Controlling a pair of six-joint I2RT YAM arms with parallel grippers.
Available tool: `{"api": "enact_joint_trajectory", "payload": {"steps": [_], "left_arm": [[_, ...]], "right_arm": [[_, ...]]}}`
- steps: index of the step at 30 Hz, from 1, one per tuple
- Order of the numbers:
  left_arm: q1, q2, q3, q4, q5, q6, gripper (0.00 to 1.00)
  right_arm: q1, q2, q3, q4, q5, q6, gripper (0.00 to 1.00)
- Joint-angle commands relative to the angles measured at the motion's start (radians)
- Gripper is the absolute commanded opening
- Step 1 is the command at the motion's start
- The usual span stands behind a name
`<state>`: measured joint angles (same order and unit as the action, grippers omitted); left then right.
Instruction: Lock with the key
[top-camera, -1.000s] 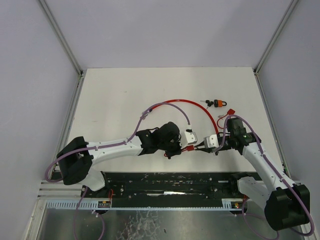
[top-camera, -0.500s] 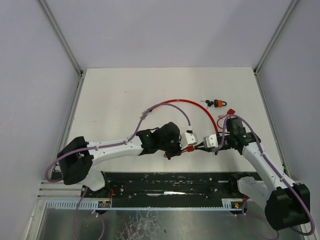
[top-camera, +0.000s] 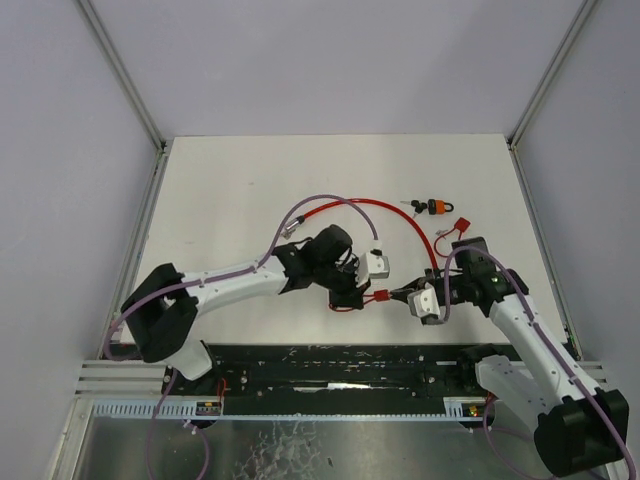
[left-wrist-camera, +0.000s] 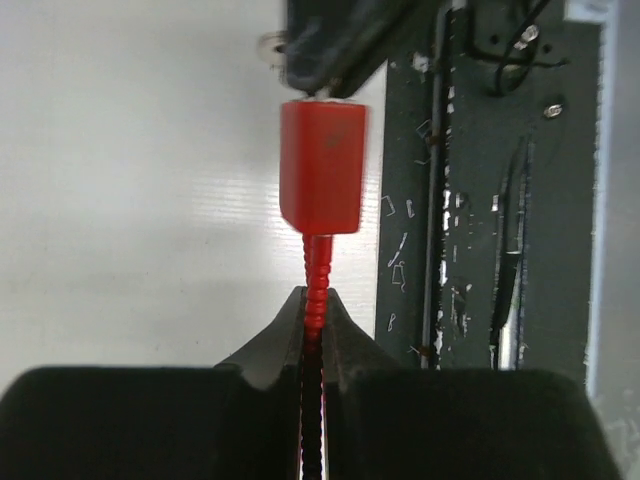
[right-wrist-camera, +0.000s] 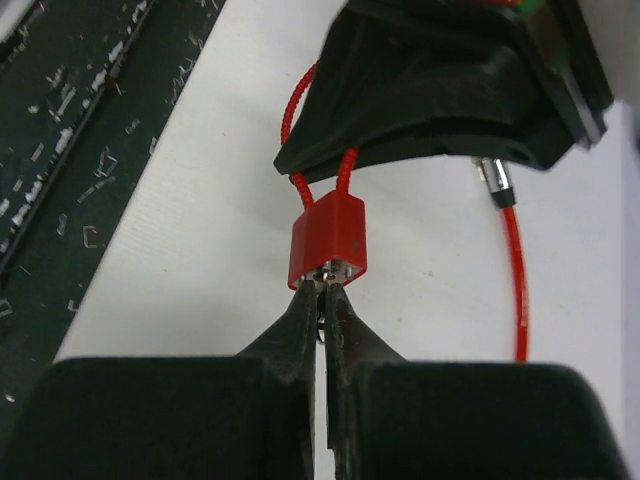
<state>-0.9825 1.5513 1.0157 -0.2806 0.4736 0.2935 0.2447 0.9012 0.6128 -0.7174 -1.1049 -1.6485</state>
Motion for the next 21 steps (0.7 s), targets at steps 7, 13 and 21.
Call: {"api": "enact_joint_trajectory", "payload": {"steps": [7, 13, 21], "left_arm": [[0.158, 0.142, 0.097, 0.008, 0.387, -0.004, 0.00], [-0.008, -0.070, -0.111, 0.234, -0.236, 0.143, 0.00], [-0.137, -0.245, -0.387, 0.585, -0.531, 0.465, 0.00]], "right_arm": [[0.033, -0.054, 0.012, 0.010, 0.050, 0.043, 0.00], [0.033, 0.015, 0.072, 0.103, 0.013, 0.385, 0.00], [0.031, 0.121, 0.138, 0.152, -0.040, 0.690, 0.00]]}}
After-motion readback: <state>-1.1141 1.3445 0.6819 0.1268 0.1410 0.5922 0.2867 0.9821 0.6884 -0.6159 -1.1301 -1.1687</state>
